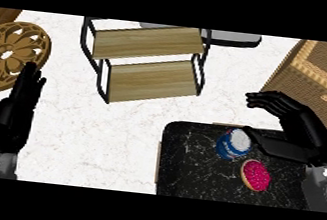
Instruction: Pick the cupcake from the tray and place it in the tiered shelf
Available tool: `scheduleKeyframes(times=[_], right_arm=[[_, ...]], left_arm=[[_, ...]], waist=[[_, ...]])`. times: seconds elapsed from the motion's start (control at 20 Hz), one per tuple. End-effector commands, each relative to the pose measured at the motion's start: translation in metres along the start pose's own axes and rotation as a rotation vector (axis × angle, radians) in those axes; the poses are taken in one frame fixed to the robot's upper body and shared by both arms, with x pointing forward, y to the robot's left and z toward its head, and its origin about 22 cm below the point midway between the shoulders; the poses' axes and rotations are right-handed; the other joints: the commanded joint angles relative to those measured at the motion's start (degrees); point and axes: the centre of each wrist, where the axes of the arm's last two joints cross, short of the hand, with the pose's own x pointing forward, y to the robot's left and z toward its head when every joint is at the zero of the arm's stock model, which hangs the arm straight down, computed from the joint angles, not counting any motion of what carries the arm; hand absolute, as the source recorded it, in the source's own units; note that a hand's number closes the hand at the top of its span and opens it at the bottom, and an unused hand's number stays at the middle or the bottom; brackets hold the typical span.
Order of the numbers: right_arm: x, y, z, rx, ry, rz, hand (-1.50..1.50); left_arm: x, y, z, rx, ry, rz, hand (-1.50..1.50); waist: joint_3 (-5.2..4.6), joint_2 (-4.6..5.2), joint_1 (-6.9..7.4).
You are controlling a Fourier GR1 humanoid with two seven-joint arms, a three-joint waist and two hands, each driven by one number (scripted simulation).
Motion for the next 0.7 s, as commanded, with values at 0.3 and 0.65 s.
scheduleKeyframes(times=[0.3,0.65], right_arm=[[0.044,-0.057,0.026,0.326,-0.123,0.014,-1.50],[0.112,-0.051,0.030,0.557,0.028,0.506,-1.50]], left_arm=[[0.007,-0.007,-0.008,-0.024,0.018,-0.010,0.00],[0.015,-0.008,-0.004,-0.015,0.014,-0.013,0.00]], waist=[[-0.11,-0.20,-0.50],[-0.17,-0.51,-0.30]])
